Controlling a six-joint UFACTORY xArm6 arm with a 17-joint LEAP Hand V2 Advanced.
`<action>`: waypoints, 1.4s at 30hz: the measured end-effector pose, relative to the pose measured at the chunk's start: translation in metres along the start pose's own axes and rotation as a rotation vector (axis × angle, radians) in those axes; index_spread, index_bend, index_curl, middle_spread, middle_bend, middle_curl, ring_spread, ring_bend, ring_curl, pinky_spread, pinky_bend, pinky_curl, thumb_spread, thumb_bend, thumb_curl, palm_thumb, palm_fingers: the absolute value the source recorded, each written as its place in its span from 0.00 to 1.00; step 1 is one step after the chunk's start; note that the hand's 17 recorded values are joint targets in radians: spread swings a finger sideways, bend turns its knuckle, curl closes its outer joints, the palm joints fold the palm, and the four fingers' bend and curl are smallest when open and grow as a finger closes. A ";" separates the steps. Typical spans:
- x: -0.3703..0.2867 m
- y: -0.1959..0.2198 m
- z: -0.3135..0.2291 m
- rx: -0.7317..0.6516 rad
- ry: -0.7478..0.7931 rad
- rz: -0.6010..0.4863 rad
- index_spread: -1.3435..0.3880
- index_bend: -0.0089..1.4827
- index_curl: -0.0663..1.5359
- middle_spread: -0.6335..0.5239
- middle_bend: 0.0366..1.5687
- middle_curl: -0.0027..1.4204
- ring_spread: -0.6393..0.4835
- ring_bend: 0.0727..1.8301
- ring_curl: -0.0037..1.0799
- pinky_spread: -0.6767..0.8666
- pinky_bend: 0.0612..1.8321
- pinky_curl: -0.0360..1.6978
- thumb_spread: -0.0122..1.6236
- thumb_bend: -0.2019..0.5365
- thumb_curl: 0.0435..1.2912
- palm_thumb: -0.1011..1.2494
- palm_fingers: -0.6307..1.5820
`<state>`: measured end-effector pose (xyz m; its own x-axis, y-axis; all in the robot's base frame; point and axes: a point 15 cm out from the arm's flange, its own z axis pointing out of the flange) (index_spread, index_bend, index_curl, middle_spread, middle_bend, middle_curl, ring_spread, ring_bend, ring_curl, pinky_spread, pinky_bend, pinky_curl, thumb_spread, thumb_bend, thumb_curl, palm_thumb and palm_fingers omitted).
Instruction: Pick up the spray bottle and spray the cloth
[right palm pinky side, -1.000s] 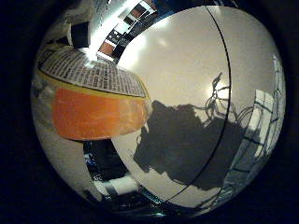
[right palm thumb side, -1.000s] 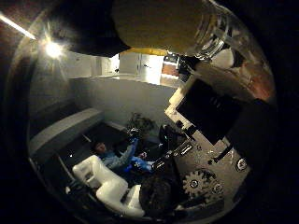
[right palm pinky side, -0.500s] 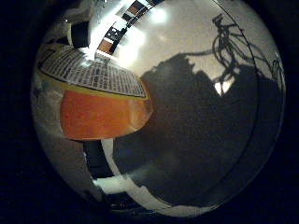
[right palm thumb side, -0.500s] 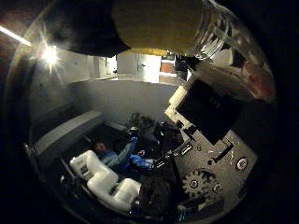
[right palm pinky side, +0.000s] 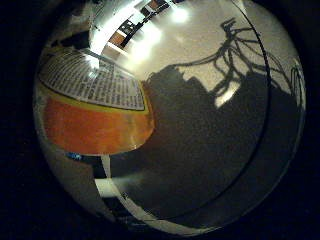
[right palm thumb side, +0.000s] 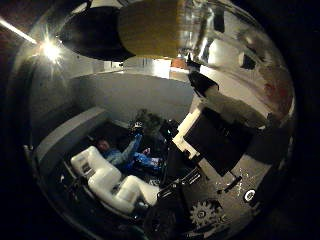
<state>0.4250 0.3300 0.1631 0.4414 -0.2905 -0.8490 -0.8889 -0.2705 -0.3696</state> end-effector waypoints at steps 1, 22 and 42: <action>-0.001 0.002 0.001 -0.008 0.001 -0.003 0.54 0.12 0.35 0.41 0.47 0.33 0.37 0.68 0.45 0.16 0.62 0.43 0.52 0.24 0.48 0.71 0.59; -0.009 0.001 -0.052 -0.087 0.128 -0.067 0.56 0.13 0.29 0.54 0.18 0.24 0.60 0.29 0.23 0.68 0.26 0.23 0.61 0.24 0.33 0.64 0.36; -0.011 0.011 -0.237 0.009 0.447 -0.080 0.59 0.11 0.23 0.57 0.11 0.25 0.64 0.23 0.23 0.69 0.21 0.19 0.62 0.24 0.31 0.63 0.38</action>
<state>0.4388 0.1132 0.2580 0.5169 -0.6372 -0.5717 -0.8498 -0.3012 -0.4326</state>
